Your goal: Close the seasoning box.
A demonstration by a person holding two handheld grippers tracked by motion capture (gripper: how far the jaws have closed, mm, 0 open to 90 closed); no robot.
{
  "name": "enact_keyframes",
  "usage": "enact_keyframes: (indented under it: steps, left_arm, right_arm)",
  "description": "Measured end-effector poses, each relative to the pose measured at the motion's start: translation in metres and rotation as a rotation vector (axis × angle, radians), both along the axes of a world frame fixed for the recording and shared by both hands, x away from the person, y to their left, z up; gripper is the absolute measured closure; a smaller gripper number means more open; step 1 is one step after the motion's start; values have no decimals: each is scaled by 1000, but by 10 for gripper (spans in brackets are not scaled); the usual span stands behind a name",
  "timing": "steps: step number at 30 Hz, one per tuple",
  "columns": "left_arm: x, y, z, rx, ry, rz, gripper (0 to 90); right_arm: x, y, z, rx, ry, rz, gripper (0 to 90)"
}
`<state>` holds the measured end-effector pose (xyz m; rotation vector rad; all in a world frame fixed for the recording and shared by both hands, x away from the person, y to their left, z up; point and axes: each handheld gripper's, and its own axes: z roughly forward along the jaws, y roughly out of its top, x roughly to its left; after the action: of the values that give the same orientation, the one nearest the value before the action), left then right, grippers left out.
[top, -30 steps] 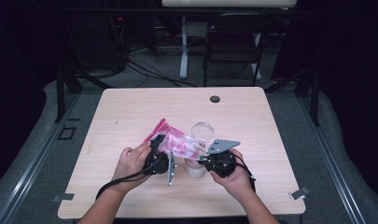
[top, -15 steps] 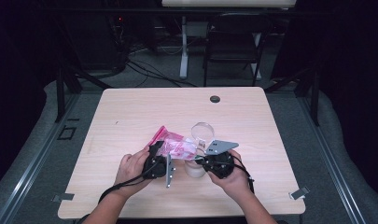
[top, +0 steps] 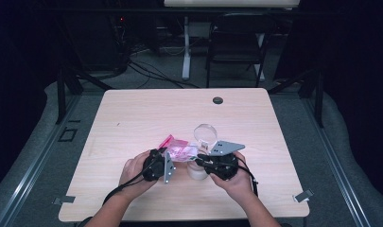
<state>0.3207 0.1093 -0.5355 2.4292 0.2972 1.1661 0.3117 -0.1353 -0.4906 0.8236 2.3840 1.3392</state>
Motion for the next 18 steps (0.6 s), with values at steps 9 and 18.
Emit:
enact_keyframes:
  steps: [9, 18]
  left_arm:
    - [11, 5, -8, -106, 124, 2, 763]
    - [18, 11, -8, -200, 187, 14, 819]
  right_arm:
    - [0, -4, 3, 50, -19, -18, 592]
    - [1, -8, 4, 75, -26, -38, 559]
